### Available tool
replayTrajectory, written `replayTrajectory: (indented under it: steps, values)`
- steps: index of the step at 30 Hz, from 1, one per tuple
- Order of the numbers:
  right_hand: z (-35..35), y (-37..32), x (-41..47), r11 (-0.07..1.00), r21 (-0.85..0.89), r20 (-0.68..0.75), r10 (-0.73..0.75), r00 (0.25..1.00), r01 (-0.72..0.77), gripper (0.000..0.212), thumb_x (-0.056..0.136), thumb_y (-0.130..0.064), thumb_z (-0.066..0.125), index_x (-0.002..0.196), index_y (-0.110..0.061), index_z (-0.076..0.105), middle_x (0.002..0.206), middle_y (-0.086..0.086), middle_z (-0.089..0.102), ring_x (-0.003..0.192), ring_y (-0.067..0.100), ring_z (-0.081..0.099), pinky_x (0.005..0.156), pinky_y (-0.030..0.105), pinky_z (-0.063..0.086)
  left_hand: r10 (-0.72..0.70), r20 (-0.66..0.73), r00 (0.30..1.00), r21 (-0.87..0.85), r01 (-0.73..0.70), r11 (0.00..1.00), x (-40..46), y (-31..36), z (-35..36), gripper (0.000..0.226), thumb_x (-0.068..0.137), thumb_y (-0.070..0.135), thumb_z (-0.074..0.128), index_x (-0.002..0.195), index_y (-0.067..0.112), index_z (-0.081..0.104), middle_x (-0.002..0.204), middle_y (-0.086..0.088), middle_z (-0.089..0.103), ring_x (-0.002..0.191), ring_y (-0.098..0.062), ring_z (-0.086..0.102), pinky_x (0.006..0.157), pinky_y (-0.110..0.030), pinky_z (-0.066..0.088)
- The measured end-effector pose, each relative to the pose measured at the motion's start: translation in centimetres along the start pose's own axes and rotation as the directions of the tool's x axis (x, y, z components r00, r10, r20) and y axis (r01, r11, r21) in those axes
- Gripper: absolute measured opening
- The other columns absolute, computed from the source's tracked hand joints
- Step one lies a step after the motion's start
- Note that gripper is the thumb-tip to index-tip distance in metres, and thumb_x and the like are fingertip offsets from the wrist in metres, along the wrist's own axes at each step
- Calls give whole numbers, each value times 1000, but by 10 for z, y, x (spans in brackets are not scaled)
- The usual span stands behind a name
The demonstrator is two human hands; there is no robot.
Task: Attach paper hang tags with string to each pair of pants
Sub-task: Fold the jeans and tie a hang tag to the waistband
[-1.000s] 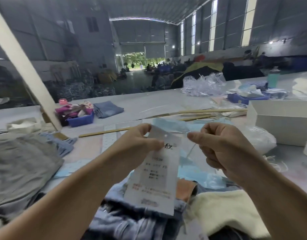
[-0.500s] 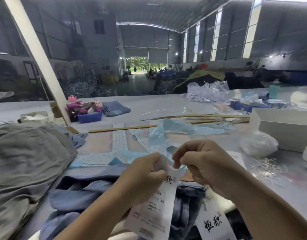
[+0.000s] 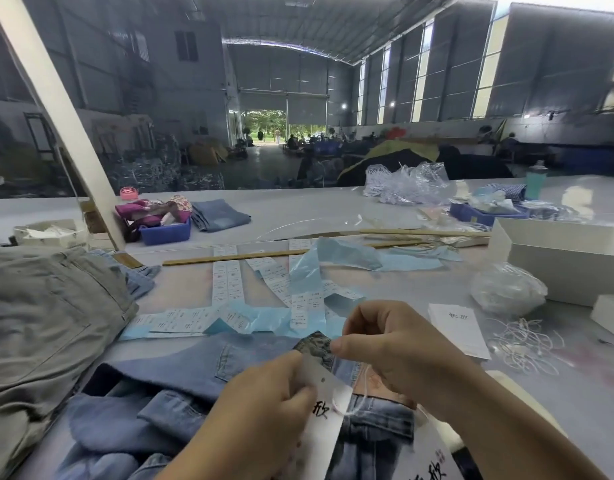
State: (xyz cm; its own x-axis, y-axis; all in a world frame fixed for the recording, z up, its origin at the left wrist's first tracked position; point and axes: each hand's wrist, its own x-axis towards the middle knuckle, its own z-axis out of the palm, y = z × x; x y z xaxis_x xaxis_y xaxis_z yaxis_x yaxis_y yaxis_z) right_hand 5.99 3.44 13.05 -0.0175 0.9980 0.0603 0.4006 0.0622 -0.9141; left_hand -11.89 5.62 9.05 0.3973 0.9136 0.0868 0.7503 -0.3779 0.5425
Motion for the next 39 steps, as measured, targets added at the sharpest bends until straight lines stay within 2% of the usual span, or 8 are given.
replayTrajectory:
  steps: [7,12,15,18,23,27,31,39]
  values:
    - [5,22,3,882,-465,-22,78,997,-80,9,81,-29,63,78,-21,61,71,-4,66,61,11,59,60,30,48,-29,1,1000,21,29,999,-10,3,0,15,95,36,49,92,21,49,86,1,62,87,-12,56,74,-28,41]
    - [1,34,4,893,-441,-29,89,996,-92,8,76,-30,67,78,-24,63,71,-8,59,64,8,54,58,24,43,-77,35,996,-116,80,990,-4,-7,-1,14,94,34,52,96,22,58,88,-1,67,81,-14,63,74,-33,49]
    - [0,42,3,890,-450,-31,69,997,-76,14,74,-35,69,81,-29,60,78,-9,60,70,9,56,64,25,45,-117,-10,993,-253,111,961,10,-13,-6,12,93,29,53,85,34,62,69,6,68,53,-8,56,54,-26,46]
    - [0,47,1,881,-471,-36,23,999,-38,19,76,-40,71,84,-31,56,74,-11,56,71,6,54,65,25,43,-105,-135,985,-79,95,992,24,-22,-13,21,91,28,52,74,40,54,58,12,59,44,-3,45,43,-17,35]
    - [2,50,-1,857,-514,0,-47,999,40,15,81,-43,65,84,-33,54,67,-11,51,64,3,49,62,24,41,-203,-39,978,-103,198,975,27,-43,-8,20,95,31,54,91,12,58,77,-2,60,72,-18,55,67,-34,42]
    - [9,49,-5,822,-564,-40,-120,992,77,8,83,-37,62,82,-34,55,66,-11,52,62,2,47,56,20,36,-181,-129,975,-21,180,984,20,-48,2,17,98,35,47,91,21,55,85,5,64,85,-16,58,83,-39,46]
    - [9,51,-4,867,-494,-87,-116,989,58,9,80,-35,67,75,-30,62,62,-11,58,58,2,51,56,22,41,-182,-180,967,-26,180,983,11,-47,5,16,98,38,45,93,26,55,84,7,63,82,-11,56,81,-39,46]
    - [-2,38,2,997,21,-32,69,997,-69,31,93,-35,61,77,-10,69,55,1,56,41,6,53,45,15,40,-108,-300,948,78,137,987,-11,-38,6,24,96,41,46,79,26,45,66,4,55,64,-6,49,53,-23,28]
